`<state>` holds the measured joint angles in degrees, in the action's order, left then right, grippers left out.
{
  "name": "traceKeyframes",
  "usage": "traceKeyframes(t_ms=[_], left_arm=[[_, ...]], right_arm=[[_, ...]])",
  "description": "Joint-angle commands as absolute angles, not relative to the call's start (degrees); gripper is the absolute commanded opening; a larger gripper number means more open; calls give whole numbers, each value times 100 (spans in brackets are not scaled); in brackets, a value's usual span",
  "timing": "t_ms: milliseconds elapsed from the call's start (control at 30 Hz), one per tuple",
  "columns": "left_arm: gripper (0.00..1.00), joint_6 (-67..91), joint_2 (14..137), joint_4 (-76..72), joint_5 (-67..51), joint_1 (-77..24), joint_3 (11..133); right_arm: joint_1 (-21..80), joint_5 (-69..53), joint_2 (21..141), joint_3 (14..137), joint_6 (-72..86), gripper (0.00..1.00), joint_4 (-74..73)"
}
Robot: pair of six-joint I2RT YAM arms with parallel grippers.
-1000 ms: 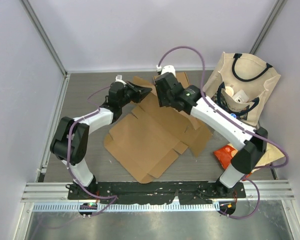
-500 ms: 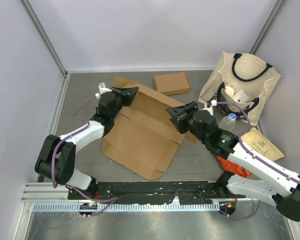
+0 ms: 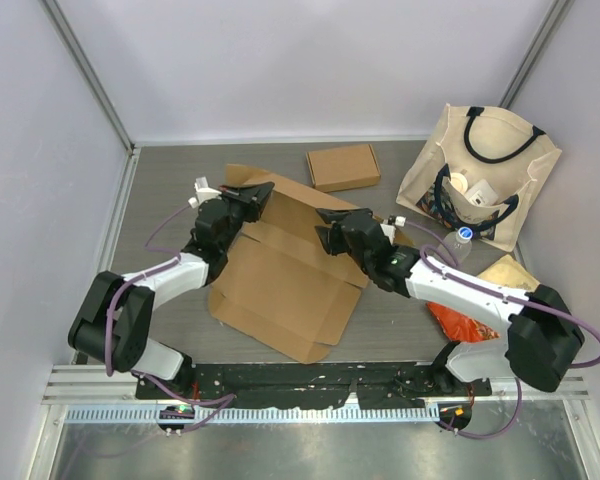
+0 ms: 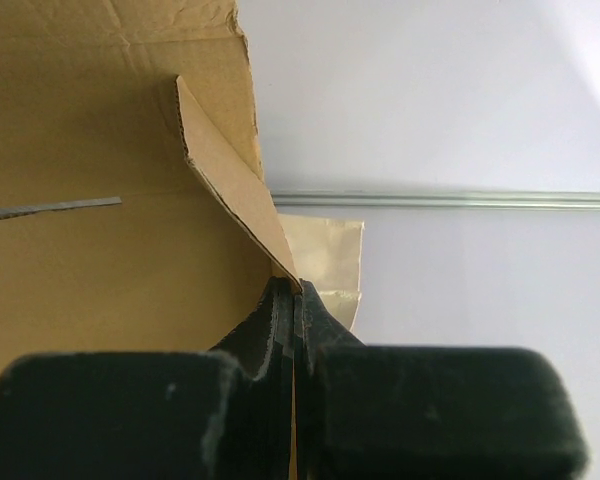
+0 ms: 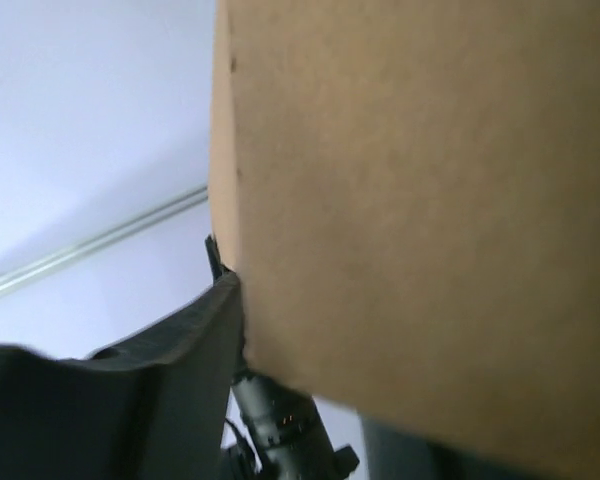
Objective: Fold the paper box
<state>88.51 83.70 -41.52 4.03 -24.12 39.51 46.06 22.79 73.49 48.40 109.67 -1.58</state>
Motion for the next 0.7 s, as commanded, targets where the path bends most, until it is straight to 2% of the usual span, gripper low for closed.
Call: traceKeyframes(t_ms=[0,167,400,467,600,667], left_arm=[[0,8728,7981,-4781,439,-2461,3832],[0,8640,7787,-4878,510,-2470,3533],[0,8596,7717,-4939,405,-2461,3437],[0,8587,7717,-4948,413,-2470,3401],[0,8552,7726,-4992,439,-2470,3322],[0,8561,7769,-4992,431,-2470,3322]], right_arm=[[4614,3023,7532,5220,11461,46,176],[4456,3252,7708,5370,11417,40,158],[4360,3208,7972,5476,11277,42,447],[4281,3130,7972,5493,11076,44,562],[4237,3129,7901,5502,10969,55,518],[4193,3068,7884,5502,10855,56,553]])
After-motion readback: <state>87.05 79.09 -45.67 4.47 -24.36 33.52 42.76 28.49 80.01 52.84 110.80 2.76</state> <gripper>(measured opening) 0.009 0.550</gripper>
